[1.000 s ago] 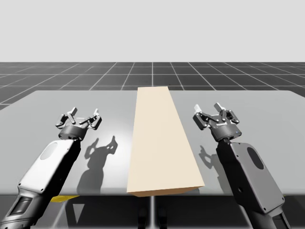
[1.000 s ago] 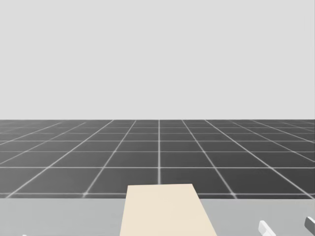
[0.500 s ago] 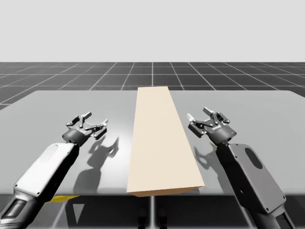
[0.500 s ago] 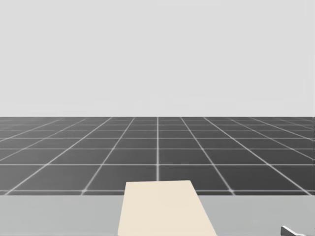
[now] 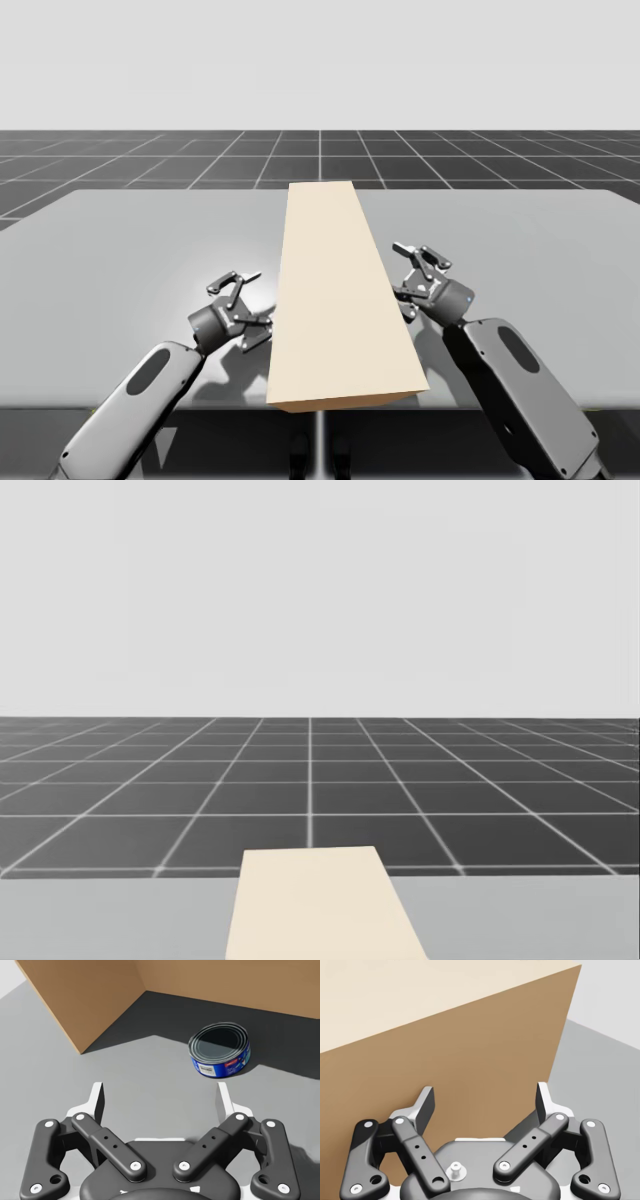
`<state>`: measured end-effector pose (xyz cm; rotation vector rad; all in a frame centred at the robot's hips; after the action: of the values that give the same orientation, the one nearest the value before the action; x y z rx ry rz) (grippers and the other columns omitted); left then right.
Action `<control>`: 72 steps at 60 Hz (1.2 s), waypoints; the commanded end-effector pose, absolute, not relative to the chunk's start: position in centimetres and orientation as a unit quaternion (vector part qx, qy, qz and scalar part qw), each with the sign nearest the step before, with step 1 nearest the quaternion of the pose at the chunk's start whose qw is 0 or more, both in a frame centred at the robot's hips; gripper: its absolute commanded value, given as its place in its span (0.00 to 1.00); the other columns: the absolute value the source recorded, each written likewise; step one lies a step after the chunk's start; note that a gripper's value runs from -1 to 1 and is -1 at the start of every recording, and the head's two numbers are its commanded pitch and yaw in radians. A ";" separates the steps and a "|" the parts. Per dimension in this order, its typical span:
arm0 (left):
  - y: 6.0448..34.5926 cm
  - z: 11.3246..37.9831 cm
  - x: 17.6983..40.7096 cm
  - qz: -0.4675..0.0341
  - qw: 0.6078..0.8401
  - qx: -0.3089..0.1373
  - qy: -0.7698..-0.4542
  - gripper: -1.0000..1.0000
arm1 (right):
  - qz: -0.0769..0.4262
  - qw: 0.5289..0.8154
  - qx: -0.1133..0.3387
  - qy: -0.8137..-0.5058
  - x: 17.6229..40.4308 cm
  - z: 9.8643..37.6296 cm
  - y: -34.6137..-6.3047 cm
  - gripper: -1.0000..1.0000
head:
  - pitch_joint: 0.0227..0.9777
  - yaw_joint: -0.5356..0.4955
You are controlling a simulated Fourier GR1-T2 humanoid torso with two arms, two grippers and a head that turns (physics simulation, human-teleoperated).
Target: Retrieve the object from inside the box.
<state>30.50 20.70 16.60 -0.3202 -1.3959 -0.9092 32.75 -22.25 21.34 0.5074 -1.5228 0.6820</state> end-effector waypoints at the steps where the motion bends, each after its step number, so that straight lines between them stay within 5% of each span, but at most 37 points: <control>1: 18.7 16.1 29.0 -0.412 0.649 -0.171 -0.616 0.00 | 0.327 0.623 0.239 -0.669 32.0 21.0 -20.9 0.00 | 0.13 0.50; 12: 17.6 13.7 30.9 -0.387 0.621 -0.218 -0.646 0.00 | 0.330 0.615 0.229 -0.679 32.3 20.8 -20.5 0.00 | 0.14 0.50; 51: 12.9 10.4 36.2 -0.327 0.676 -0.335 -0.569 0.00 | 0.341 0.597 0.217 -0.693 31.9 20.8 -19.7 0.00 | 0.20 0.52; 65: 11.8 8.9 36.5 -0.349 0.673 -0.318 -0.569 0.00 | 0.342 0.593 0.217 -0.696 31.8 20.8 -19.5 0.00 | 0.21 0.52; 66: 11.8 8.8 36.4 -0.347 0.672 -0.314 -0.574 0.04 | 0.342 0.593 0.216 -0.696 31.9 20.8 -19.5 0.00 | 0.21 0.52; 67: 11.7 8.9 36.4 -0.346 0.674 -0.318 -0.570 0.54 | 0.342 0.593 0.216 -0.696 31.8 20.8 -19.5 0.00 | 0.21 0.52; 68: 11.7 8.9 36.4 -0.347 0.674 -0.318 -0.570 0.83 | 0.342 0.593 0.217 -0.696 31.8 20.8 -19.5 0.00 | 0.21 0.52; 69: 11.7 8.9 36.4 -0.349 0.672 -0.317 -0.571 0.99 | 0.341 0.593 0.217 -0.696 31.9 20.8 -19.5 0.00 | 0.21 0.52; 72: 11.7 8.8 36.3 -0.353 0.669 -0.313 -0.575 1.00 | 0.340 0.593 0.217 -0.697 31.8 20.8 -19.5 0.00 | 0.21 0.52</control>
<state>36.75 12.04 10.46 -0.7017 -1.3326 -0.7658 32.78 -22.05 21.10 0.3879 -1.6392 0.7028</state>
